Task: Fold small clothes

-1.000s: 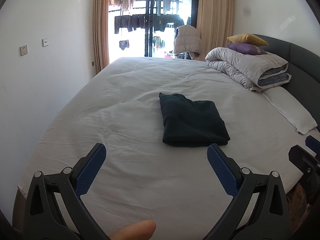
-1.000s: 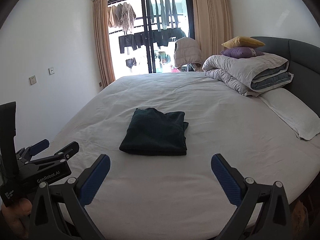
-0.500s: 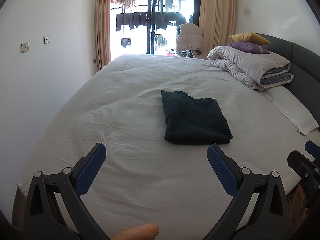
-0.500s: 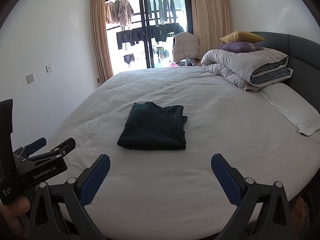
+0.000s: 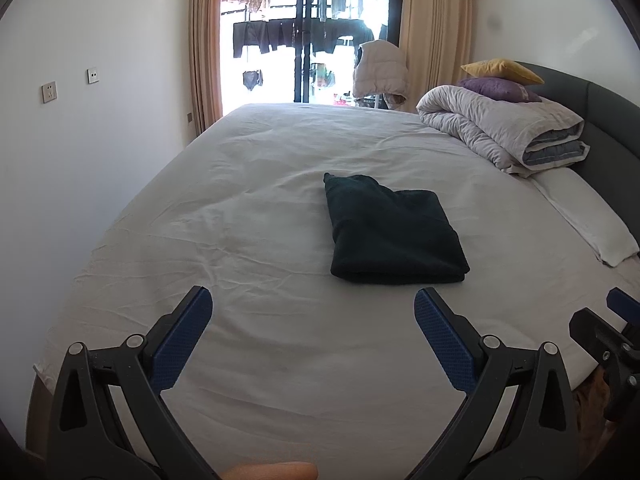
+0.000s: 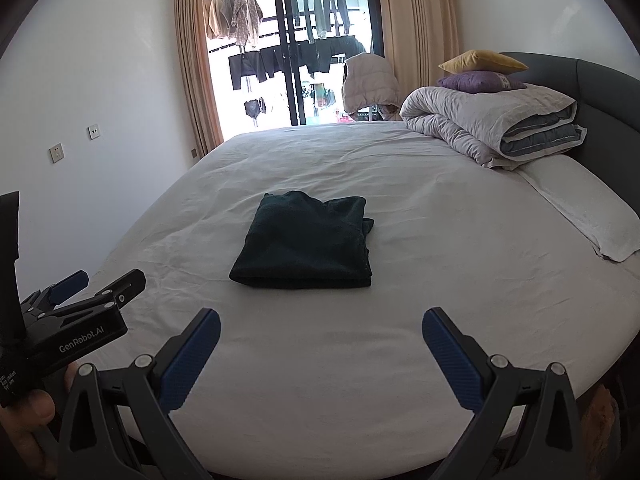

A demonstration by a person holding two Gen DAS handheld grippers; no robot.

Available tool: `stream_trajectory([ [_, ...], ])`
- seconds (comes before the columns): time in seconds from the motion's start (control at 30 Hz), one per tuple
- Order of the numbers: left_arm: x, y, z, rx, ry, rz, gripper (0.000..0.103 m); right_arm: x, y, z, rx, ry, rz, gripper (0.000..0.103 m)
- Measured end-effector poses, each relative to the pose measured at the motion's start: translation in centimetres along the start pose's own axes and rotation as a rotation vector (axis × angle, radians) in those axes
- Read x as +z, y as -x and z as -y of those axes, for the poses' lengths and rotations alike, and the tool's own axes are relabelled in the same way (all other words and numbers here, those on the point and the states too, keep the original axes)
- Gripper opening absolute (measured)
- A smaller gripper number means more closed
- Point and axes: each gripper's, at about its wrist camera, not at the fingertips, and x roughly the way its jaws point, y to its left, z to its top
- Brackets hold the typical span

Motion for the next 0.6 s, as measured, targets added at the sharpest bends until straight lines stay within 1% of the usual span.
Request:
stream_trajectory([
  [0.2, -0.2, -0.5, 0.0, 0.009, -0.005, -0.01, 0.103, -0.1, -0.3, 0.2, 0.004, -0.007, -0.009, 0.103],
  [0.37, -0.4, -1.2, -0.2, 0.009, 0.002, -0.034, 0.103, -0.2, -0.7, 0.3, 0.011, -0.02, -0.021, 0.103],
  [0.6, -0.7, -1.6, 0.2, 0.017, -0.01, -0.04, 0.103, -0.5, -1.0, 0.6, 0.012, -0.03, -0.03, 0.103],
])
